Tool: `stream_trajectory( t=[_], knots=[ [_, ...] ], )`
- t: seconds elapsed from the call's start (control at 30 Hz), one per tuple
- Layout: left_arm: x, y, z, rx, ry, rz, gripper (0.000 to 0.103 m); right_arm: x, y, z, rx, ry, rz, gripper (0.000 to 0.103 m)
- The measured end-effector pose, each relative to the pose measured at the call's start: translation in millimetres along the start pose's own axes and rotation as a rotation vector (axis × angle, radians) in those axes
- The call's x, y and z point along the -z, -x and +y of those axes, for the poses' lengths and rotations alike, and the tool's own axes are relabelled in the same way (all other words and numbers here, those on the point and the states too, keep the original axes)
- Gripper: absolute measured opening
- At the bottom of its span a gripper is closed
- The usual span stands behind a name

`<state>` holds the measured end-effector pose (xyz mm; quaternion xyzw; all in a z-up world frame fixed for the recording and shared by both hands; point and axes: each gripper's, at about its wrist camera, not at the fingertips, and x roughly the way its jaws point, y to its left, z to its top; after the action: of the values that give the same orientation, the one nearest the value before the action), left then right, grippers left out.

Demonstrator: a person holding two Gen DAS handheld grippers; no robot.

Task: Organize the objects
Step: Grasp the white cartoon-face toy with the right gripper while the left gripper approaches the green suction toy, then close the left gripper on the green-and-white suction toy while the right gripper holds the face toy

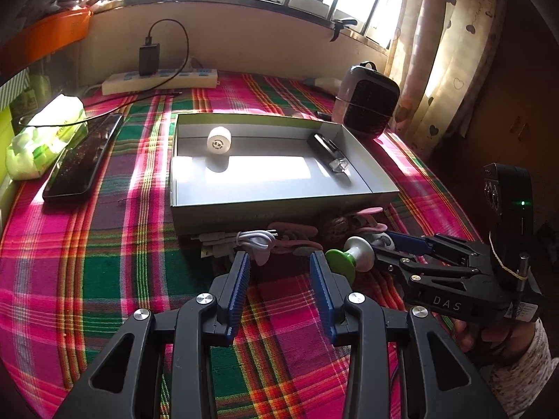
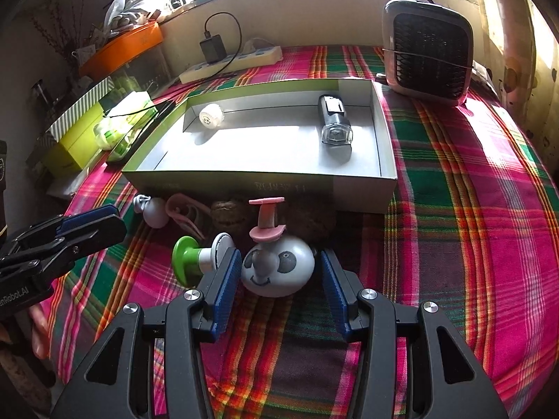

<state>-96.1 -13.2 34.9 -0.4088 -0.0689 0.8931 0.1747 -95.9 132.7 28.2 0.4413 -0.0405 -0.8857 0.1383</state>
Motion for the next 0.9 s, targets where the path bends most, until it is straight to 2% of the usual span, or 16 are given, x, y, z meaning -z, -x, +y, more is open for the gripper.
stream_trajectory(
  t=[0.2, 0.5, 0.73, 0.9],
  knots=[
    [1, -5, -3, 0.012, -0.006, 0.015, 0.034, 2, 2, -1, 0.005, -0.002, -0.008, 0.048],
    [2, -14, -12, 0.038, -0.025, 0.041, 0.034, 6, 6, -5, 0.012, -0.016, -0.018, 0.032],
    [0, -22, -19, 0.082, -0.044, 0.056, 0.034, 9, 11, -11, 0.023, -0.037, -0.028, 0.031],
    [-3, -31, -26, 0.097, -0.070, 0.074, 0.040, 12, 13, -11, 0.022, -0.034, -0.025, 0.031]
  ],
)
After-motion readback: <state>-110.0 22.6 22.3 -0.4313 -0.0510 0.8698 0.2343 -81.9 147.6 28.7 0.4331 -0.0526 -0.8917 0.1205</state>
